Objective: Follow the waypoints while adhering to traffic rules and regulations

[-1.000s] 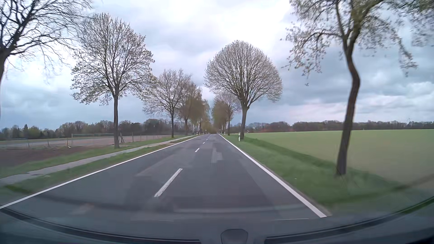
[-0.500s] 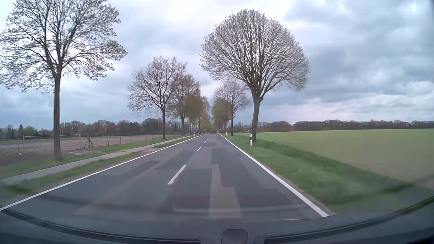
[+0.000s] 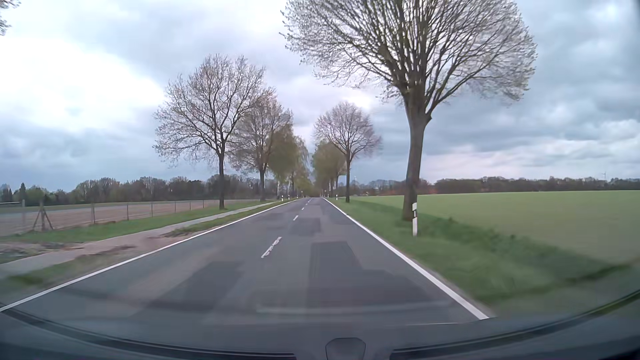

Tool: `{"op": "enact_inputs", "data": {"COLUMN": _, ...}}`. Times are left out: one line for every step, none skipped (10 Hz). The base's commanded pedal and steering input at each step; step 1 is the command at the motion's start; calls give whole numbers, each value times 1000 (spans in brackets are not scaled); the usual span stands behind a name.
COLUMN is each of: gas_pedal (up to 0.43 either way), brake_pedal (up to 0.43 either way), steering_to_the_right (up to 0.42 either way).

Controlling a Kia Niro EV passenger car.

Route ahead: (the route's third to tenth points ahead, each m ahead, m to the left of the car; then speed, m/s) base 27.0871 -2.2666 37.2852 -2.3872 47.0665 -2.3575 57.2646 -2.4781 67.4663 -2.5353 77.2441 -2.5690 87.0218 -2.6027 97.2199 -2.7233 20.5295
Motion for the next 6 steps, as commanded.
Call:
{"op": "enact_inputs", "data": {"gas_pedal": 0, "brake_pedal": 0, "steering_to_the_right": -2}}
{"op": "enact_inputs", "data": {"gas_pedal": 0, "brake_pedal": 0, "steering_to_the_right": -2}}
{"op": "enact_inputs", "data": {"gas_pedal": 0, "brake_pedal": 0, "steering_to_the_right": -2}}
{"op": "enact_inputs", "data": {"gas_pedal": 0, "brake_pedal": 0, "steering_to_the_right": -2}}
{"op": "enact_inputs", "data": {"gas_pedal": 0, "brake_pedal": 0, "steering_to_the_right": -2}}
{"op": "enact_inputs", "data": {"gas_pedal": 0, "brake_pedal": 0, "steering_to_the_right": -2}}
